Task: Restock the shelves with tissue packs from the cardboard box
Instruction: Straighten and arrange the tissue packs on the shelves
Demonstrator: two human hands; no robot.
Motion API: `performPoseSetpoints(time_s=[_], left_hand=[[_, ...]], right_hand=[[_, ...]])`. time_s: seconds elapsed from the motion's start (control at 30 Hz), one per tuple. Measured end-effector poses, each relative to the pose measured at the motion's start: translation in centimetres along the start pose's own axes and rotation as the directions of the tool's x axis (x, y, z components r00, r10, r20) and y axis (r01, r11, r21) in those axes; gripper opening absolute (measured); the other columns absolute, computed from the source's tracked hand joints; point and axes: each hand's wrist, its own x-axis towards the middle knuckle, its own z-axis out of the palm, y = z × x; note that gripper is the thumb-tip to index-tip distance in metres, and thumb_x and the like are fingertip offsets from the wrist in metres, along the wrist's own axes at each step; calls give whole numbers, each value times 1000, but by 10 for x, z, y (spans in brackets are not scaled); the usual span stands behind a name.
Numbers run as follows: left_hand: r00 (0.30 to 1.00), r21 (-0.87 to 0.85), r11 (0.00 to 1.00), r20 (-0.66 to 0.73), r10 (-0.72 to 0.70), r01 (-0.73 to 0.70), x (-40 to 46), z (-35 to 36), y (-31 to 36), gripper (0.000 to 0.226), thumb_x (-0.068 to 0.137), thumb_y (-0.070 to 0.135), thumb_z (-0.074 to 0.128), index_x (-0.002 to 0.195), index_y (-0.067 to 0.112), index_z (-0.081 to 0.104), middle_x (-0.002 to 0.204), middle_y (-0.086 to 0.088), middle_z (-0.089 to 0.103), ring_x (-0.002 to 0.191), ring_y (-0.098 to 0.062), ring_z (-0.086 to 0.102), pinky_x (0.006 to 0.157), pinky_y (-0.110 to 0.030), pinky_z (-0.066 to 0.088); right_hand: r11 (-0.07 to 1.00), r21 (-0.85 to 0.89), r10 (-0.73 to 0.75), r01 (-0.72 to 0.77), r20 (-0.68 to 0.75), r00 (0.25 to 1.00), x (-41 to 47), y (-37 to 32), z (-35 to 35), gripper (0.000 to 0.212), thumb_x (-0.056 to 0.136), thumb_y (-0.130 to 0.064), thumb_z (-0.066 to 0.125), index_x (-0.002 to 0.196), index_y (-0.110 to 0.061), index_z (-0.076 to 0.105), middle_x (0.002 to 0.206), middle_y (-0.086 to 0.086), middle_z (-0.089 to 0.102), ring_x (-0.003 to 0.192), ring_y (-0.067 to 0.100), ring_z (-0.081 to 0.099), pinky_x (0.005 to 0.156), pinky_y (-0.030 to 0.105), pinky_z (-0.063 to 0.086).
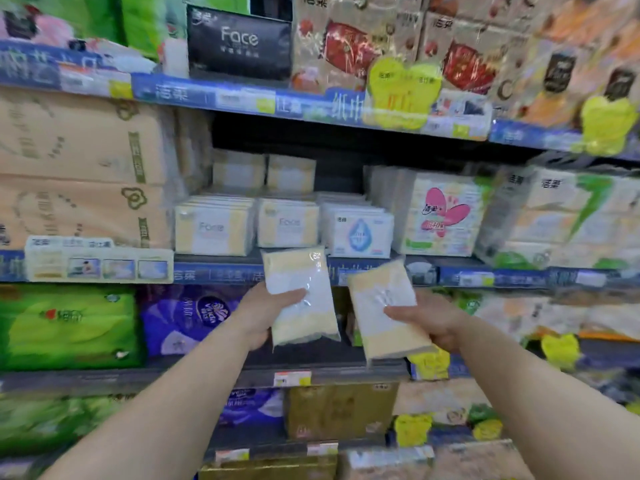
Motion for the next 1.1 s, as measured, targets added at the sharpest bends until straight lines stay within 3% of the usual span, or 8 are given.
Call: performPoseSetpoints(time_s=[0.2,0.3,0.4,0.57,0.7,0.87,1.0,1.1], left_hand=[[990,2,1000,-140,-29,29,25,-26,6,24,84,6,69,106,15,63,106,-12,71,97,-29,67,83,-44,54],[982,-7,1000,-189,-8,7,40,-51,15,26,83,5,70,107,12,65,106,-13,72,96,-30,69,86,-46,54],[978,10,1000,-205,23,-21,58,-78,27,34,81,8,72,114,12,64,107,-12,72,99,-32,68,90,-51,52],[971,-35,995,-224,80,-90,87,-105,48,30,81,7,69,110,10,64,106,-14,72,96,-31,69,78,-42,56],[972,-32,994,-218,90,-100,95,-113,52,25,83,6,67,107,12,65,103,-12,73,95,-30,69,70,-39,60],[951,-53,990,-287,113,-133,99,-121,55,27,83,4,66,109,11,63,105,-14,73,97,-32,68,75,-44,58],[940,-57,989,-323,112,-138,97,-117,53,28,84,6,66,111,13,62,104,-13,73,95,-32,70,73,-44,59],[934,-53,991,-344,98,-123,96,-115,49,31,84,8,67,114,13,61,106,-13,73,98,-34,69,79,-47,56]], right_hand=[[995,-25,-90,94,124,988,58,-35,9,21,87,-6,67,107,-12,63,100,7,72,87,23,69,77,37,57],[982,-115,-132,153,171,976,89,-59,27,28,86,-9,69,113,-10,63,105,8,71,94,25,68,88,42,55],[949,-217,-185,227,197,963,115,-89,43,36,85,-15,72,118,-13,59,112,7,69,98,25,68,87,41,55],[843,-402,-279,356,238,930,148,-144,56,34,82,-20,75,113,-20,60,109,2,70,96,21,68,86,41,56],[697,-590,-309,407,264,914,169,-172,67,27,81,-22,76,103,-20,61,104,0,69,93,19,67,80,36,56],[439,-760,-368,479,334,868,193,-191,84,34,79,-27,76,109,-16,63,108,1,67,99,21,64,84,33,52],[175,-836,-418,519,415,809,218,-186,98,52,80,-34,75,125,-15,56,125,3,59,106,22,55,79,27,40],[85,-855,-517,512,402,756,234,-168,104,63,83,-34,71,139,-26,44,137,5,47,125,25,42,96,32,36]])
